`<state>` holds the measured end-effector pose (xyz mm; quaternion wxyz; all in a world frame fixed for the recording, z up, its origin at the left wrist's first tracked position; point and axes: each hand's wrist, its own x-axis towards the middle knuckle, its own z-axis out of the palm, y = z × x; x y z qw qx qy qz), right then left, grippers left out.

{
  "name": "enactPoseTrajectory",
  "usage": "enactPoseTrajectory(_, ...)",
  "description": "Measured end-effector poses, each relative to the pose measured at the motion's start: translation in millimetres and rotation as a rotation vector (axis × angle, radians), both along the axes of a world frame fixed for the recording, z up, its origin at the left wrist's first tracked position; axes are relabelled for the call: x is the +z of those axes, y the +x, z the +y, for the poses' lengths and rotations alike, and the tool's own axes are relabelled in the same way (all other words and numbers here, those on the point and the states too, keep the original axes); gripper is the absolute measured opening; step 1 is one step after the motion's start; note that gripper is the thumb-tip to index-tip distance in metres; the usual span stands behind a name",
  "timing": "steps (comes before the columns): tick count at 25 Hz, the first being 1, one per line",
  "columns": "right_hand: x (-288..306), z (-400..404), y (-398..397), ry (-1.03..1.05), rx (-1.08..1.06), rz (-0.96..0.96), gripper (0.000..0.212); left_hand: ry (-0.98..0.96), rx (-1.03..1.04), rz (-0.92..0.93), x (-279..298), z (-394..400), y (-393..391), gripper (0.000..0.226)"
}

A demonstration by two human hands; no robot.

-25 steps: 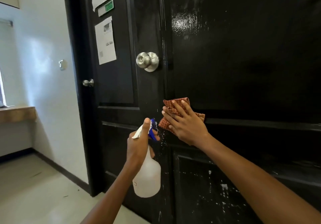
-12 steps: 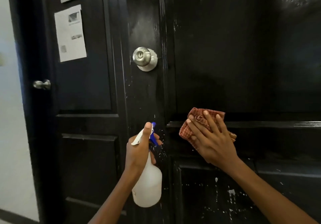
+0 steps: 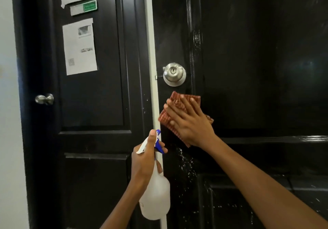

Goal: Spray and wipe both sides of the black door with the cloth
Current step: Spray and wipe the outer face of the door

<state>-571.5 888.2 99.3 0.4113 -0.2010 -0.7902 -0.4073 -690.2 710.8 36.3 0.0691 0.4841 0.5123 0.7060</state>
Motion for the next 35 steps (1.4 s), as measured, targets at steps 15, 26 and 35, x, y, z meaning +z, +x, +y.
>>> enactPoseTrajectory(15,49.6,-15.8,-26.2,-0.009,-0.017,-0.075,0.065,0.037,-0.030,-0.069,15.0,-22.6,-4.7,0.061)
enactPoseTrajectory(26,22.3,2.2,16.8,-0.207,-0.010,0.337,0.070,0.044,-0.005,-0.064,0.0,-11.3,1.6,0.063)
enactPoseTrajectory(35,-123.4,-4.9,-0.4,-0.069,-0.003,-0.243,0.070,-0.055,-0.021,-0.075,-46.2,-18.5,1.4,0.064)
